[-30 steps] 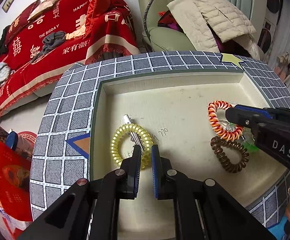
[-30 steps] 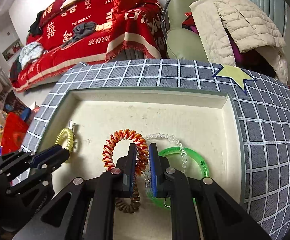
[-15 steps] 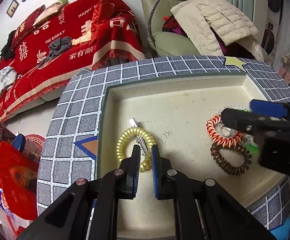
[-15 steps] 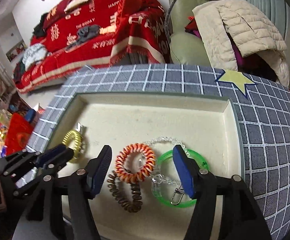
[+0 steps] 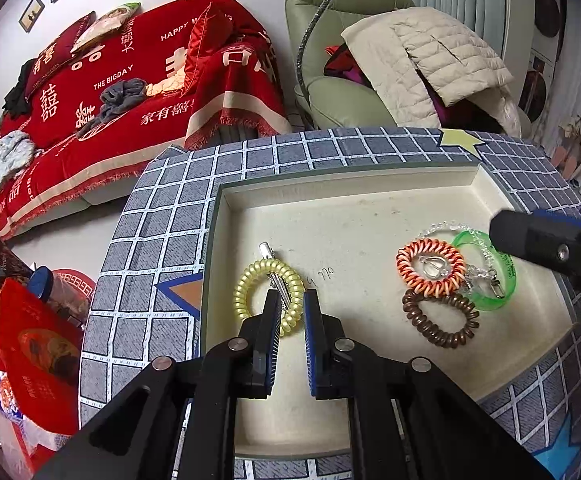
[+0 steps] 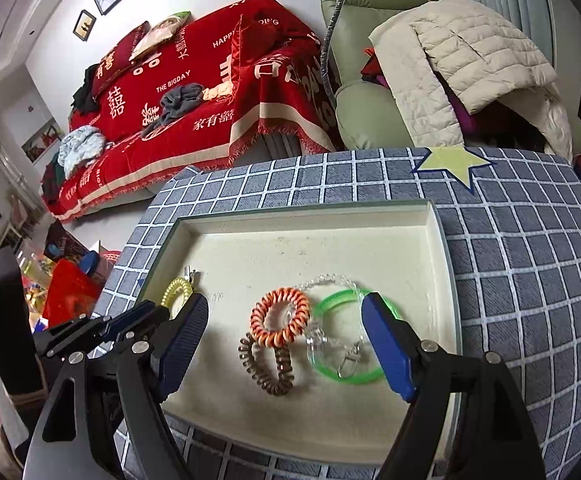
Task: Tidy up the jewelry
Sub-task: 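Lower both coil bands into the tray and open both tools, then withdraw both tools from the tray toward the remaining jewelry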
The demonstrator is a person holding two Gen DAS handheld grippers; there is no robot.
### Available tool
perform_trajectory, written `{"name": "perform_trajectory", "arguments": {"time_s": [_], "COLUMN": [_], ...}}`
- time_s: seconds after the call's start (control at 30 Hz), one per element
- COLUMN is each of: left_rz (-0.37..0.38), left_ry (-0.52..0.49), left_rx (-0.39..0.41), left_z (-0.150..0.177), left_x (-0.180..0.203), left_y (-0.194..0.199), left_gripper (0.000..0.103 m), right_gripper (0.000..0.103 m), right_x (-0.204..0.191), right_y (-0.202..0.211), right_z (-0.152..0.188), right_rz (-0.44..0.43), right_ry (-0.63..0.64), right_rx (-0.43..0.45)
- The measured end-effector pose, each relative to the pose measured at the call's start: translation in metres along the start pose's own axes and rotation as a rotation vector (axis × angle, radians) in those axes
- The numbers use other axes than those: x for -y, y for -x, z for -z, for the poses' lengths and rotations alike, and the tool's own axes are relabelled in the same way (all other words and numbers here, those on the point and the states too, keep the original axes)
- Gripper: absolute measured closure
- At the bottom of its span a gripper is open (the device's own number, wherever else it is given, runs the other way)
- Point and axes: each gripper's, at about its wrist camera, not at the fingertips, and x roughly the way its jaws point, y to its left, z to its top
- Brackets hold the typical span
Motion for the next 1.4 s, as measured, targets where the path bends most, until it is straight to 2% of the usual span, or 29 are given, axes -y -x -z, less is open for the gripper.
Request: {"name": "perform_trajectory", "arguments": {"time_s": [0.1, 0.2, 0.57, 0.6, 0.63, 0.67, 0.73, 0.83, 0.87, 0.9, 1.07, 1.23, 1.4], "left_rz": [0.009, 0.012, 0.019, 0.018, 0.019, 0.011, -0.011, -0.001, -0.004, -0.004, 0.002, 0.025, 0.029], "left_ry": [0.01, 0.02, 0.061, 0.065, 0.071, 0.085, 0.1, 0.094, 0.096, 0.1, 0.119, 0.121, 0.109], "left_rx": [0.008, 0.019, 0.046, 0.045, 0.042, 0.043, 0.093, 0.105, 0.11, 0.116, 0.128, 0.131, 0.119], "left_z": [0.001, 0.003, 0.016, 0.018, 0.02, 0.022, 0.025, 0.027, 0.028, 0.029, 0.038, 0.049, 0.062], "left_x": [-0.002, -0.004, -0.021, -0.022, -0.024, -0.026, -0.029, -0.03, -0.032, -0.033, -0.039, -0.041, -0.041], "left_y": [0.005, 0.012, 0.041, 0.043, 0.045, 0.048, 0.058, 0.066, 0.069, 0.073, 0.089, 0.104, 0.115], "left_gripper": [0.07, 0.07, 0.069, 0.065, 0.019, 0.0, 0.0, 0.0, 0.0, 0.0, 0.0, 0.0, 0.0], "right_gripper": [0.021, 0.016, 0.014, 0.014, 0.014, 0.014, 0.014, 0.014, 0.011, 0.001, 0.0, 0.0, 0.0], "right_x": [0.003, 0.005, 0.011, 0.011, 0.011, 0.011, 0.011, 0.01, 0.009, 0.008, -0.008, -0.02, -0.033], "right_y": [0.004, 0.011, 0.039, 0.041, 0.043, 0.045, 0.05, 0.061, 0.067, 0.072, 0.098, 0.113, 0.124], "right_z": [0.006, 0.011, 0.031, 0.034, 0.037, 0.038, 0.043, 0.048, 0.049, 0.05, 0.056, 0.062, 0.074], "right_rz": [-0.006, -0.006, -0.019, -0.017, -0.018, -0.018, -0.011, -0.001, 0.002, -0.002, 0.005, -0.004, 0.026], "right_ry": [-0.018, -0.033, -0.079, -0.082, -0.086, -0.089, -0.095, -0.098, -0.098, -0.095, -0.055, -0.026, 0.017], "right_rx": [-0.007, -0.004, 0.009, 0.008, 0.007, 0.009, 0.017, 0.044, 0.064, 0.08, 0.165, 0.139, 0.112]}}
